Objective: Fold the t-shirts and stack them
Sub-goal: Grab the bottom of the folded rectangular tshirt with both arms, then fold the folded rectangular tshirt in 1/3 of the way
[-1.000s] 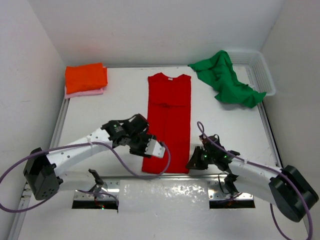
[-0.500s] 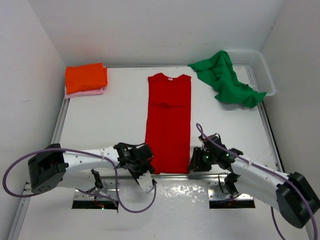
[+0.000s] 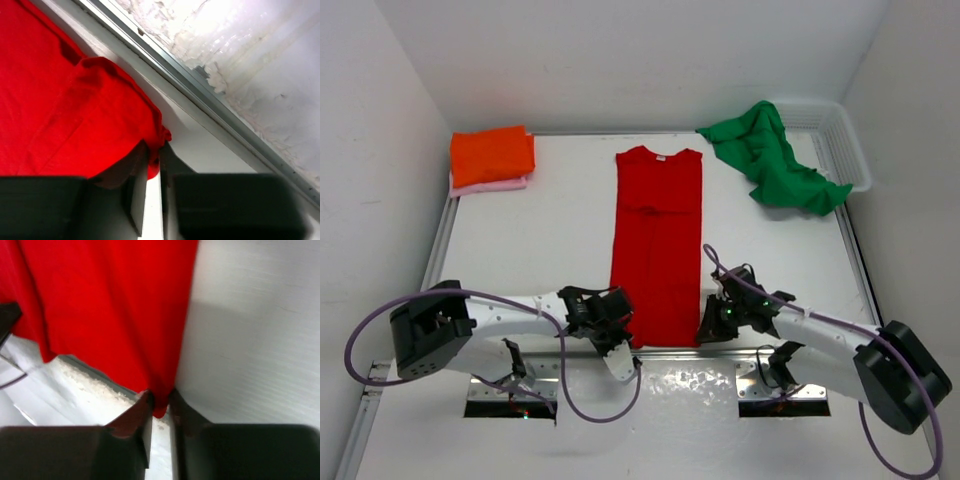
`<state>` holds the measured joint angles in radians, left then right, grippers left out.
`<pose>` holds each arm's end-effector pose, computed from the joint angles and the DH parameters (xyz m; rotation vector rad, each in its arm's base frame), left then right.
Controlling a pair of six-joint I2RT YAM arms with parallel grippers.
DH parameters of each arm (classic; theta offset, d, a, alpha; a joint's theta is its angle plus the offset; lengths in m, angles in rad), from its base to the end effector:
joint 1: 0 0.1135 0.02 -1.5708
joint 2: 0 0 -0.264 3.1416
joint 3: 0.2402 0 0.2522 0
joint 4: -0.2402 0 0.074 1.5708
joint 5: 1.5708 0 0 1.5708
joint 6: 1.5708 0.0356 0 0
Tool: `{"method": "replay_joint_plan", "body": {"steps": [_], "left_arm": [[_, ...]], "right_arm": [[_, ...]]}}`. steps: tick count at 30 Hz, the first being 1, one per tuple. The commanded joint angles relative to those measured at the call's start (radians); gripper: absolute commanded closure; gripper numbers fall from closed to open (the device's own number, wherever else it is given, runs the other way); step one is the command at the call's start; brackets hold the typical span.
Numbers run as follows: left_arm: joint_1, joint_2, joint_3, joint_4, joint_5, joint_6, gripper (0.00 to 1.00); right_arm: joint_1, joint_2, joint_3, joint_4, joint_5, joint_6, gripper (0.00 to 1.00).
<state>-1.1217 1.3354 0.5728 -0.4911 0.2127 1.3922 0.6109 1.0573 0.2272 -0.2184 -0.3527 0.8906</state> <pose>0.0848 -0.1933 0.1410 2.6687 0.8161 -0.2350 0.1187 0.0981 0.1101 0.2639 2.8524 0.8945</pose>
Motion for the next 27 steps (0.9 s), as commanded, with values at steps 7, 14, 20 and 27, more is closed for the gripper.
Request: {"method": "replay_joint_plan", "body": {"steps": [7,14,20,27], "left_arm": [[0.011,0.010,0.126,0.019,0.043,-0.203,1.00],[0.287,0.060,0.386,-0.141,0.152,-0.297,1.00],[0.486,0.200,0.620,-0.204,0.185,-0.364,1.00],[0.619,0.462,0.956,-0.251,0.192,-0.413,1.00]], "right_arm": [[-0.002,-0.032,0.093,-0.070,0.032,-0.025,1.00],[-0.112,0.042,0.372,-0.164,0.063,-0.122,1.00],[-0.255,0.271,0.613,-0.147,0.043,-0.205,1.00],[-0.342,0.470,0.823,-0.119,0.074,-0.239,1.00]]}}
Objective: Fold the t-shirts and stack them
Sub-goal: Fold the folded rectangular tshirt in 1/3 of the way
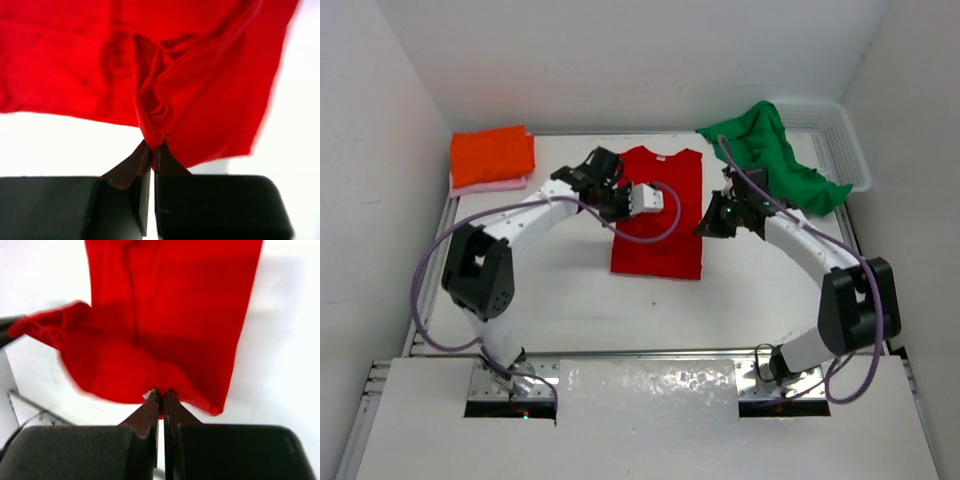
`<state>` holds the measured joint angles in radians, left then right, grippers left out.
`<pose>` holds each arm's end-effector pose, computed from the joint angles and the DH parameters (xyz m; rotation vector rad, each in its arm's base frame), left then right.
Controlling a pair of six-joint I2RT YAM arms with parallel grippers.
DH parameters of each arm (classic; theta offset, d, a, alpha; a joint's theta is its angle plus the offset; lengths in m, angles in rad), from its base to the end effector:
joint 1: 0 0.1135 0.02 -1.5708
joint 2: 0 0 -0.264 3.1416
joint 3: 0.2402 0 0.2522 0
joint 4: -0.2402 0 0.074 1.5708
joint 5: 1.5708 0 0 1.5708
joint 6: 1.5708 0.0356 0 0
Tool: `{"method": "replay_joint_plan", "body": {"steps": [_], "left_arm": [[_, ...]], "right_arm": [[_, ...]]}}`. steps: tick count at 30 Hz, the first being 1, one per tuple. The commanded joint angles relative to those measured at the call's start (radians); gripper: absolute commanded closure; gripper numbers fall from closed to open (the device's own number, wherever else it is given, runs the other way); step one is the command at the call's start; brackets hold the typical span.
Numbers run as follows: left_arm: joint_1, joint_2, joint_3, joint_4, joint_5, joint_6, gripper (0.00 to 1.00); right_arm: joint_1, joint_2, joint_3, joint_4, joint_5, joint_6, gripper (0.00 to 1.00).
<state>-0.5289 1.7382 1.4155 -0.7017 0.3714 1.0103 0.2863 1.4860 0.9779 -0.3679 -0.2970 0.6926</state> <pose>0.3138 -0.1984 0.2615 1.8431 1.7122 -0.2906 0.2945 0.0975 0.2268 0.3801 2.5314 0.7726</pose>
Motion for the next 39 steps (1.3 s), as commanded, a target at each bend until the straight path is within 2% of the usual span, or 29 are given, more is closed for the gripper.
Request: {"method": "replay_joint_plan", "body": {"steps": [1,3,12,20,28,32,33,34,35,38,39], "left_arm": [[0.042,0.084,0.141,-0.053,0.032,-0.032,1.00],[0.061,0.139,0.190,-0.065,0.029,-0.032,1.00],[0.099,0.190,0.194,0.031,0.050,-0.016,1.00],[0.109,0.253,0.201,0.158,0.024,-0.041,1.00],[0.141,0.305,0.191,0.228,-0.009,-0.052,1.00],[0.141,0.325,0.178,0.309,-0.038,-0.082,0.89],[0.141,0.331,0.181,0.323,-0.049,-0.097,0.82],[0.141,0.345,0.187,0.346,-0.061,-0.128,0.78],[0.142,0.354,0.195,0.347,-0.089,-0.145,0.77],[0.153,0.386,0.238,0.328,-0.144,-0.222,0.65],[0.158,0.391,0.250,0.321,-0.153,-0.239,0.57]], "right_arm": [[-0.032,0.063,0.106,0.020,0.018,-0.047,1.00],[-0.050,0.123,0.129,0.024,0.018,-0.048,1.00],[-0.076,0.244,0.208,0.050,0.001,-0.054,1.00],[-0.098,0.319,0.264,0.064,0.032,-0.048,1.00],[-0.101,0.462,0.361,0.069,0.018,-0.062,1.00],[-0.118,0.488,0.384,0.070,0.048,-0.058,1.00],[-0.119,0.491,0.386,0.092,0.053,-0.059,0.99],[-0.124,0.508,0.406,0.099,0.056,-0.065,0.92],[-0.124,0.522,0.424,0.104,0.059,-0.082,0.90],[-0.134,0.592,0.528,0.072,0.064,-0.125,0.86],[-0.141,0.608,0.554,0.058,0.074,-0.136,0.86]]}}
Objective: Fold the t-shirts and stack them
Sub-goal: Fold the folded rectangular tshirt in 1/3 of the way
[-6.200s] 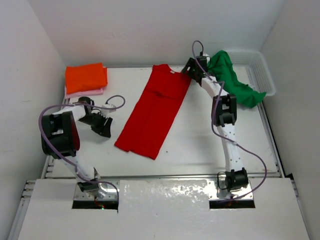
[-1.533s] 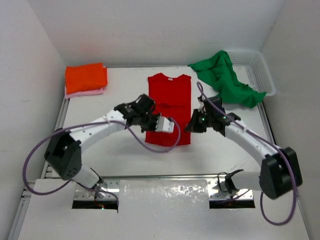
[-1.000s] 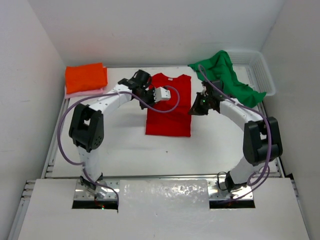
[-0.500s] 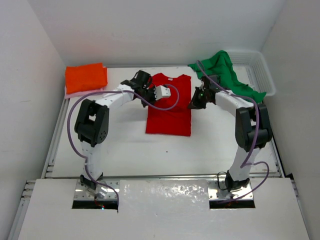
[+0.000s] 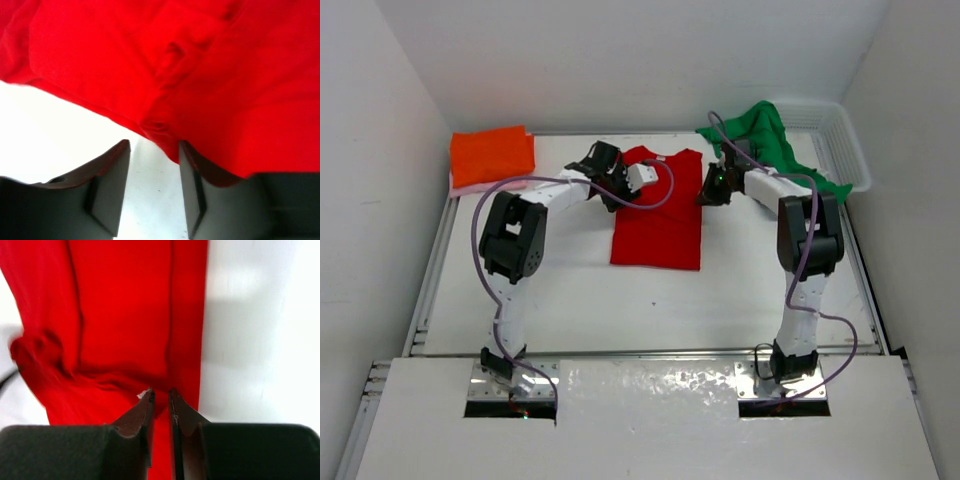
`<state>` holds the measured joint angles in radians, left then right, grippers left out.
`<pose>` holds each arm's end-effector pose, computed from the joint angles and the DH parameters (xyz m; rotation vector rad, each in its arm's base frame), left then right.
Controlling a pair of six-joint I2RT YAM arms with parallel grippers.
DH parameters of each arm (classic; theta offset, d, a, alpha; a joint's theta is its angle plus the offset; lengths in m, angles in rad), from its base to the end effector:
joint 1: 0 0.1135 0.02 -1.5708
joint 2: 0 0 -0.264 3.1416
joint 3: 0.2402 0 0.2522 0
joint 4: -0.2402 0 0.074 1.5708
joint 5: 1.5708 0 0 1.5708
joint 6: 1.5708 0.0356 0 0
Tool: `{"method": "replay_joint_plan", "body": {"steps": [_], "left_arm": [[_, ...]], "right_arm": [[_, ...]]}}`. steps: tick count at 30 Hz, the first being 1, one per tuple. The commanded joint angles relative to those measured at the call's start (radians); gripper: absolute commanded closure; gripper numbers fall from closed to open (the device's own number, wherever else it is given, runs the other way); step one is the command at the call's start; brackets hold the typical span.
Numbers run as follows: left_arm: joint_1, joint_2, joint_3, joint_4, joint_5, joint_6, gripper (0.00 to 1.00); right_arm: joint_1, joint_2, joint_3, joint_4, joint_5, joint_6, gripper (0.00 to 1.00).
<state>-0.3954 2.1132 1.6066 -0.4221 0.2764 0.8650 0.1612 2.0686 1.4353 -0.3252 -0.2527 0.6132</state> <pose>0.4248 -0.1878 0.1865 1.5372 1.9149 -0.1420 0.4342 0.0796 0.1601 0.4809 2.5576 0.6162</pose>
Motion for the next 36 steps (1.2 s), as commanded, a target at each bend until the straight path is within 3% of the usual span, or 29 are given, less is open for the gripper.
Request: {"method": "replay_joint_plan", "body": {"steps": [1,3,6,9,11,13,16,20,26,30,36], "left_arm": [[0.036,0.016,0.061,0.042,-0.071,-0.118,0.54],[0.052,0.010,0.065,0.069,-0.095,-0.154,0.48],[0.087,0.007,0.134,0.062,-0.152,-0.220,0.47],[0.131,-0.001,0.235,-0.016,-0.151,-0.276,0.49],[0.138,-0.044,0.256,-0.091,-0.059,-0.247,0.53],[0.109,-0.085,0.208,-0.190,0.121,-0.151,0.54],[0.029,-0.125,0.106,-0.322,0.196,-0.092,0.56],[0.000,-0.173,-0.106,-0.296,0.319,-0.133,0.58],[-0.036,-0.159,-0.306,-0.136,0.224,-0.193,0.58],[-0.057,-0.128,-0.352,-0.092,0.135,-0.196,0.59],[-0.063,-0.133,-0.421,-0.086,0.121,-0.164,0.59]], "right_arm": [[-0.029,0.042,0.149,0.006,0.045,-0.075,0.86],[-0.041,0.045,0.191,-0.020,0.094,-0.105,0.85],[-0.042,0.009,0.254,-0.090,0.144,-0.228,0.81],[-0.032,-0.112,0.109,-0.081,0.141,-0.262,0.81],[-0.019,-0.222,-0.013,0.017,0.106,-0.251,0.84],[0.007,-0.252,-0.134,0.095,0.025,-0.224,0.86],[0.043,-0.208,-0.135,0.118,-0.054,-0.207,0.92],[0.054,-0.101,-0.116,0.213,-0.204,-0.112,1.00],[0.052,0.041,-0.069,0.241,-0.166,-0.055,1.00],[0.037,0.082,-0.020,0.230,-0.076,-0.061,1.00],[0.009,0.123,0.066,0.141,0.038,-0.098,1.00]]}}
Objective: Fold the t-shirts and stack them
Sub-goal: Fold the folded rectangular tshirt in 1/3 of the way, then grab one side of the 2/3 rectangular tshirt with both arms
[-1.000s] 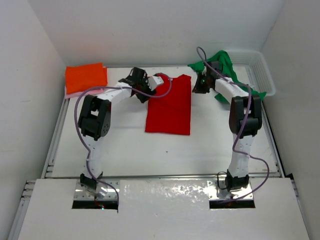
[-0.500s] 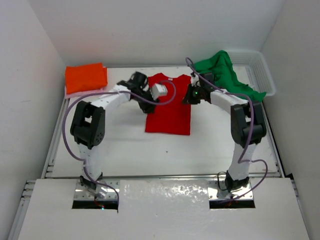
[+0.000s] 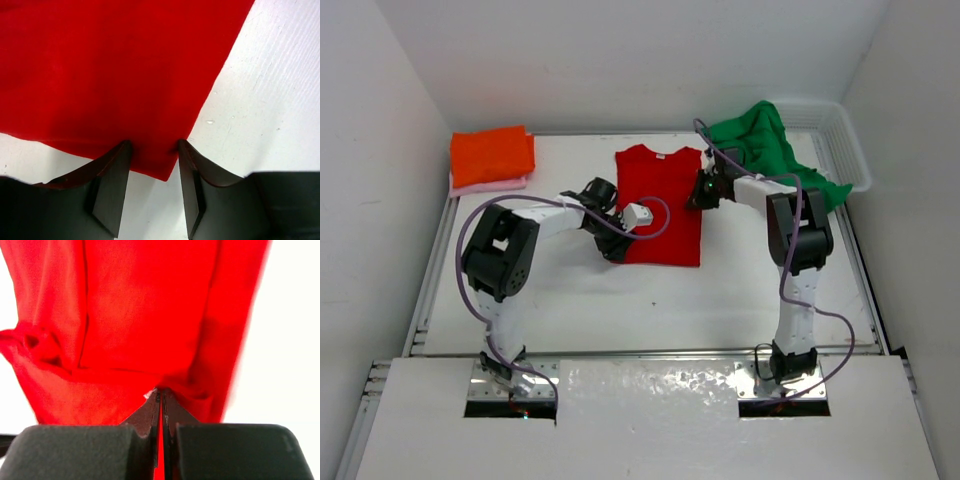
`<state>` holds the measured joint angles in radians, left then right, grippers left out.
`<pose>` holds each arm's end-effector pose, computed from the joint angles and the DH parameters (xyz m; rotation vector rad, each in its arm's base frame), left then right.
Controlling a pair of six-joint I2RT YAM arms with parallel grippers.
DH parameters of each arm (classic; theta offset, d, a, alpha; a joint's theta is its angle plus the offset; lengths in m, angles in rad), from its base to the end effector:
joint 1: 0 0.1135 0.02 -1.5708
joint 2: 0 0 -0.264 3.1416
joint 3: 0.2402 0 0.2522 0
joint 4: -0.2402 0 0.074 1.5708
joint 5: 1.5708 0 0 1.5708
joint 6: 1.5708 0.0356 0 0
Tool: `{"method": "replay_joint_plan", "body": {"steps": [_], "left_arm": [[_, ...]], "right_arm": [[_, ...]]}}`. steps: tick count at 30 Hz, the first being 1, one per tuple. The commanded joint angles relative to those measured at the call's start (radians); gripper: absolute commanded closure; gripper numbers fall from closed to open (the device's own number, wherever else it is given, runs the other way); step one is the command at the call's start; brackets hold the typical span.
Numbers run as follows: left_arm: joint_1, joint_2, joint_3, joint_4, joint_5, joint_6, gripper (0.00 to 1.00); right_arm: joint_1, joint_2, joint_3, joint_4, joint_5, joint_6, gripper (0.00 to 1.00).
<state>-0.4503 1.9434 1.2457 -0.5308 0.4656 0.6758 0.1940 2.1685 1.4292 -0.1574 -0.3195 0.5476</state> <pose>0.3333 -0.1789 0.1483 1.5315 2.2195 -0.5824 0.4466 0.0991 0.1268 0.3052 2.5225 0.7031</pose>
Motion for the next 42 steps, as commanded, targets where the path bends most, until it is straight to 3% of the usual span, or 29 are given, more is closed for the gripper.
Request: {"method": "replay_joint_plan", "body": {"steps": [1,5,8,12,13,17,22,29,34,42], "left_arm": [[-0.010,0.029,-0.069,0.015,-0.064,0.036,0.59],[-0.016,0.002,-0.039,-0.038,-0.048,0.051,0.59],[-0.016,-0.020,0.081,-0.127,-0.042,0.056,0.55],[-0.019,-0.043,0.250,-0.263,-0.042,0.111,0.48],[-0.019,-0.055,0.291,-0.305,-0.051,0.129,0.48],[-0.040,-0.107,0.236,-0.342,-0.162,0.322,0.48],[-0.103,-0.178,-0.027,-0.151,-0.294,0.445,0.47],[-0.107,-0.132,-0.026,-0.008,-0.272,0.370,0.45],[-0.120,-0.121,-0.080,0.048,-0.248,0.357,0.44],[-0.137,-0.089,-0.193,0.146,-0.234,0.329,0.44]], "right_arm": [[-0.027,0.039,0.111,-0.046,0.109,-0.058,1.00],[-0.027,0.045,0.180,-0.119,0.103,-0.112,1.00],[-0.027,-0.001,0.201,-0.172,0.123,-0.139,1.00],[-0.027,-0.148,0.191,-0.284,0.163,-0.187,0.76],[-0.027,-0.179,0.174,-0.309,0.171,-0.190,0.62],[-0.015,-0.329,-0.058,-0.364,0.165,-0.143,0.46],[0.054,-0.438,-0.269,-0.357,0.188,-0.074,0.43],[0.117,-0.403,-0.394,-0.243,0.102,0.064,0.47],[0.119,-0.412,-0.470,-0.200,0.175,0.109,0.48],[0.131,-0.377,-0.521,-0.130,0.129,0.158,0.50]]}}
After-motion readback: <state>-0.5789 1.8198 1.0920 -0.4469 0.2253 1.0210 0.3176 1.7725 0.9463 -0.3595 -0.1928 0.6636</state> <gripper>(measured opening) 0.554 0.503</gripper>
